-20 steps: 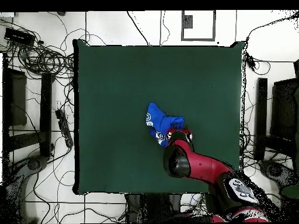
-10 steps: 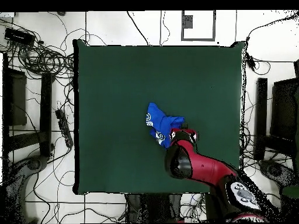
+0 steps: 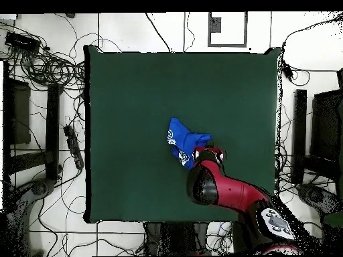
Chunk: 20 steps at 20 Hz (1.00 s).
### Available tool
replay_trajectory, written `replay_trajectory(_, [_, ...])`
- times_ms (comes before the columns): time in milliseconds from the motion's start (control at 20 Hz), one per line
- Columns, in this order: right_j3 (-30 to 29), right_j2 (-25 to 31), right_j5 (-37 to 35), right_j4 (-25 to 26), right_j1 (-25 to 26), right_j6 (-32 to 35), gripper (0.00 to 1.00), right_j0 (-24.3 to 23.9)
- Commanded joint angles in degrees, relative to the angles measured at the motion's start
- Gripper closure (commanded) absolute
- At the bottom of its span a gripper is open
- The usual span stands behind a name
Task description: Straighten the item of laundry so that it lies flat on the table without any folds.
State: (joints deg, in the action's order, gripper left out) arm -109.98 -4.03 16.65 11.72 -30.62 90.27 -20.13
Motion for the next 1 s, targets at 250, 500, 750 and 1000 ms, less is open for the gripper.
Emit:
replay_trajectory(250, [-3.87,1.34,-5.87,-4.65,-0.40,12.25,0.00,3.04])
replay_trajectory(500, [-4.36,2.41,-5.58,-4.24,-0.48,12.61,0.00,2.08])
replay_trajectory(750, [-4.58,2.69,-5.01,-3.90,-0.04,12.67,0.00,1.47])
replay_trajectory(1000, [-4.43,1.80,-0.96,-3.85,1.58,13.49,0.00,2.23])
